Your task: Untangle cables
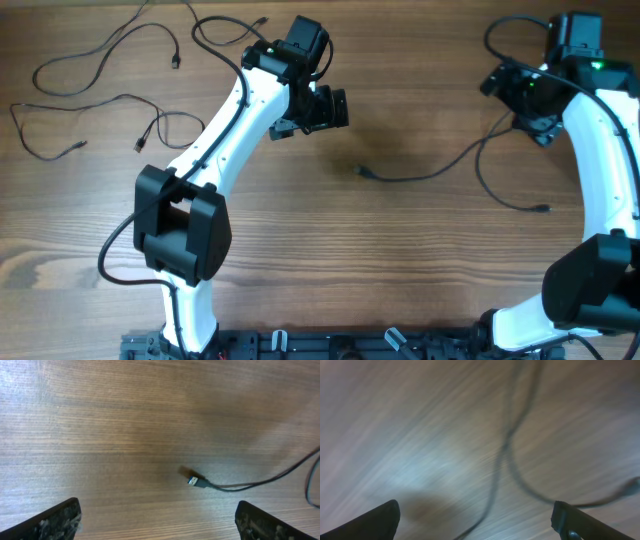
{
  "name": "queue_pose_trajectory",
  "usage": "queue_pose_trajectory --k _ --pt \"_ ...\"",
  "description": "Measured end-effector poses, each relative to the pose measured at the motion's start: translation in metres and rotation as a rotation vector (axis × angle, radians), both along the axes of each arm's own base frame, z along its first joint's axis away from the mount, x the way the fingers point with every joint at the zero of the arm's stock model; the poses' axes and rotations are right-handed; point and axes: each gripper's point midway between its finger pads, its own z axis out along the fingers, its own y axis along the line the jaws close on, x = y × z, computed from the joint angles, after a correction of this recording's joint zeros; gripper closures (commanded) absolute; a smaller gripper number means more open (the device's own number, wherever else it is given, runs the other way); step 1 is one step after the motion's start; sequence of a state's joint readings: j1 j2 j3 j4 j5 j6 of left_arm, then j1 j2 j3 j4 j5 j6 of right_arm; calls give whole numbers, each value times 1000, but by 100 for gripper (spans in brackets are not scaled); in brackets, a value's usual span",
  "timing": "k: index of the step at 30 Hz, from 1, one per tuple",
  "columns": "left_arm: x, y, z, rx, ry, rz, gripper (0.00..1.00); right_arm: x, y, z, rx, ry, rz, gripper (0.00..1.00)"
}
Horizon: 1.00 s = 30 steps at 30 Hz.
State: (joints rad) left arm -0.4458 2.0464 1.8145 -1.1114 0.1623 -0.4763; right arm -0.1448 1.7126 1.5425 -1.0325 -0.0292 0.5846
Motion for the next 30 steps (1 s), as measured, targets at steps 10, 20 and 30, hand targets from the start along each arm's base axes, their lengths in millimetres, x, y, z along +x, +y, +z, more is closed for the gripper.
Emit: queue_pose_trajectory --k 10,20,30 --pt "-7 -59 7 -90 -70 -102 0 -32 -74 -5 -18 66 -165 0" --pt "-17 -79 3 -90 -78 -160 0 -1 -73 -21 46 -2 -242 1" --pt "-29 -67 -3 -39 -27 -162 0 57 -60 -33 0 -166 -102 0"
